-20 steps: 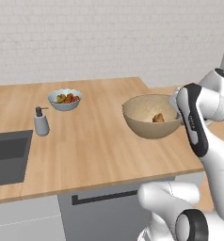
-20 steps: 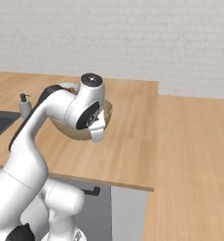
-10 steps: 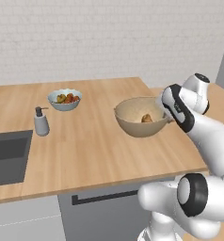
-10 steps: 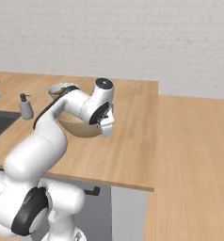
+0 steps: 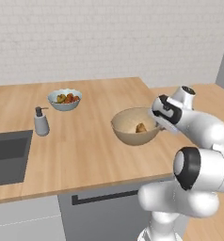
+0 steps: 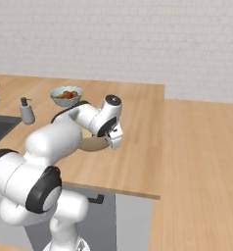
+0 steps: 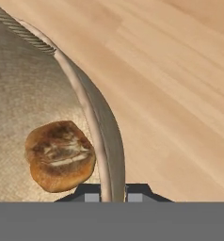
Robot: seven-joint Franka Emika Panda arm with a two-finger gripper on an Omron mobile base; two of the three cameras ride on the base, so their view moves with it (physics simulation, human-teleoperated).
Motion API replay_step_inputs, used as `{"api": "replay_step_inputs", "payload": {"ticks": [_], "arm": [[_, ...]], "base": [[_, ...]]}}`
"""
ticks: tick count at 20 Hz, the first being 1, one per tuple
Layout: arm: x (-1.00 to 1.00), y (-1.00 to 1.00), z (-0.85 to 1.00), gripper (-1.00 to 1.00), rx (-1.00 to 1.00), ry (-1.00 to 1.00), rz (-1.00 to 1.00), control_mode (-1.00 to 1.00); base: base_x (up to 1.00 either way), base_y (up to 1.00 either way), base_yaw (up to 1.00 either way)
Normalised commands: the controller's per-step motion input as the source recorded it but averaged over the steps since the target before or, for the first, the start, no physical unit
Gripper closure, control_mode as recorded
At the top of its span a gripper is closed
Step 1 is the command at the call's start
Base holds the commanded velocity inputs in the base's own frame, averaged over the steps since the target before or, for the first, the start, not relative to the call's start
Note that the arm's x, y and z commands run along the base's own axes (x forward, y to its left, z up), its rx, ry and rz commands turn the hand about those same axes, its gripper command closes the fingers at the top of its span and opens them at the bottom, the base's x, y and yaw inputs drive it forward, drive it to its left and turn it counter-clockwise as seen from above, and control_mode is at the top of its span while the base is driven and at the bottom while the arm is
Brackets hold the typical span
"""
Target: Open the cabinet, pick up the bread from the cabinet and place it in the basket. Then move the basket to the dining counter.
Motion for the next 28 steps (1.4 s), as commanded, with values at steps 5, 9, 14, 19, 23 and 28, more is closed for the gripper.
{"api": "replay_step_inputs", "payload": {"ticks": [5,9,14,19,23,28], "arm": [[0.14,0.02,-0.55,1.0,0.0,0.0,0.01,-1.0],[0.1,0.0,-0.32,1.0,0.0,0.0,0.0,-1.0],[0.0,0.01,-0.18,1.0,0.0,0.0,0.0,-1.0],[0.0,0.0,-0.16,-1.0,0.0,0.0,0.0,-1.0],[0.0,0.0,-0.04,-1.0,0.0,0.0,0.0,-1.0],[0.0,0.01,0.07,-1.0,-0.02,0.02,0.0,-1.0]], "base": [[0.0,0.0,0.0],[0.0,0.0,0.0],[0.0,0.0,0.0],[0.0,0.0,0.0],[0.0,0.0,0.0],[0.0,0.0,0.0]]}}
